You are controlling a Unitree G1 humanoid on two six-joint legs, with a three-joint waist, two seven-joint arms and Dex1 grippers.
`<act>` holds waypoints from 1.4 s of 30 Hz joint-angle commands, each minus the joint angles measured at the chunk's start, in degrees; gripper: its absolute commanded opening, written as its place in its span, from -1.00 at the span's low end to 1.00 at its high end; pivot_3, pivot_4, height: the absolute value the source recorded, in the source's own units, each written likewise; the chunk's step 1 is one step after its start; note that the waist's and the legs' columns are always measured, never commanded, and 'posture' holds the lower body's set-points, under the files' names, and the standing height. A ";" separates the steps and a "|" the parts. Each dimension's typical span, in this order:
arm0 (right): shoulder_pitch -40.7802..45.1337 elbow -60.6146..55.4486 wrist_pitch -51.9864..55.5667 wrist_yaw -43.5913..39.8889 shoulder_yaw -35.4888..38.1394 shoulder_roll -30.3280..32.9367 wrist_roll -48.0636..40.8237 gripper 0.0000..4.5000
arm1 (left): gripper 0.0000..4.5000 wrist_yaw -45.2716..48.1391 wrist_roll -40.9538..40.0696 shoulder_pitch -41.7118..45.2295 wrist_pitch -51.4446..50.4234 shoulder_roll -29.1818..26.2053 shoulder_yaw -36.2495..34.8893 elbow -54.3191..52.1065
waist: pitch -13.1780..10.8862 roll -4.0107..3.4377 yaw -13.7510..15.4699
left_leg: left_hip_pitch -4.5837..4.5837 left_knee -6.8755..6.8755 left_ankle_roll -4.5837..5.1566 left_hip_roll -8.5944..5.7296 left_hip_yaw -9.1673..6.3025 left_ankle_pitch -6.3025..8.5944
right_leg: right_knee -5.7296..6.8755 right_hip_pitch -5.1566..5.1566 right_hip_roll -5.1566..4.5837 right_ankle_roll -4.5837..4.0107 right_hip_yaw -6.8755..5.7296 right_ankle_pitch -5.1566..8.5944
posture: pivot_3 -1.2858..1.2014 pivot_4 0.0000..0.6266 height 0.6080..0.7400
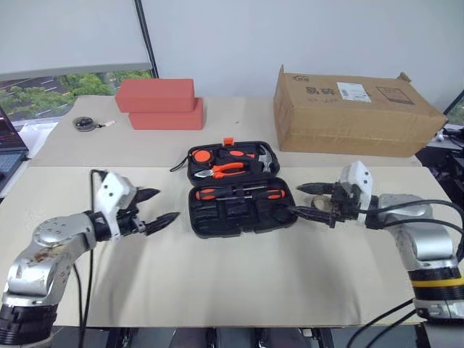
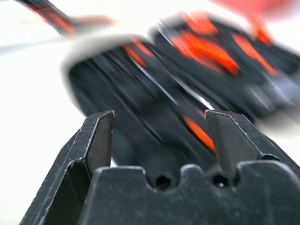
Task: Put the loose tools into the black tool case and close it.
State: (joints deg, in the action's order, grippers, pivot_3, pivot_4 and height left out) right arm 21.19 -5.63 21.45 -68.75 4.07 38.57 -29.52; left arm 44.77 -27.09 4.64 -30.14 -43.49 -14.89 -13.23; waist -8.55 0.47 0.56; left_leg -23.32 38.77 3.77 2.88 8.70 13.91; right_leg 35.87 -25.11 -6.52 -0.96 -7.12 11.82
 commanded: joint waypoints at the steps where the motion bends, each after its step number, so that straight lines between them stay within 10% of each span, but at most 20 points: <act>1: 1.68 -2.46 -1.11 -1.93 1.65 -0.72 -3.96 0.59 | 1.00 -7.70 3.90 0.73 2.85 1.29 -4.99 4.11 | -0.01 0.02 0.23 | 0.01 0.04 -0.14 -0.02 0.00 0.12 | -0.01 0.03 -0.04 0.01 0.00 -0.01 | 0.03 -0.52 0.58; 19: 6.09 -1.98 -3.15 -5.10 -2.47 -4.88 -5.87 0.59 | 1.00 -9.40 2.51 -23.13 0.27 4.11 -24.06 0.20 | -0.06 0.08 -0.41 | 0.00 -0.01 -0.37 -0.03 -0.02 0.42 | -0.08 -0.09 -0.55 -0.03 -0.13 0.01 | 0.03 -0.52 0.58; 37: 10.82 2.00 -9.21 -10.39 -6.69 -5.95 -1.91 0.59 | 1.00 -12.53 5.83 -25.39 -1.07 7.32 -19.31 5.36 | -0.09 -0.11 0.59 | 0.10 -0.02 -0.39 -0.07 -0.13 0.42 | -0.09 -0.16 -0.95 -0.10 -0.37 0.01 | 0.03 -0.52 0.58; 42: 10.69 1.39 -8.61 -9.61 -6.74 -5.46 -1.57 0.98 | 1.00 -12.22 5.44 -24.50 -3.00 7.08 -18.41 6.87 | -0.03 -0.30 0.69 | 0.18 0.00 -0.40 -0.06 -0.14 0.41 | -0.07 -0.12 -0.97 -0.08 -0.39 0.00 | 0.03 -0.52 0.58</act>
State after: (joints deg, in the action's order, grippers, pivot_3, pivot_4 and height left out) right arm 31.08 -2.19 12.89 -78.61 -3.43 32.51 -30.52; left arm 32.80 -22.55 -19.03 -31.19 -36.45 -35.19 -8.55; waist -8.58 0.17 1.25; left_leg -23.13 38.77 3.37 2.81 8.57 14.33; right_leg 35.80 -25.23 -7.49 -1.04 -7.51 11.81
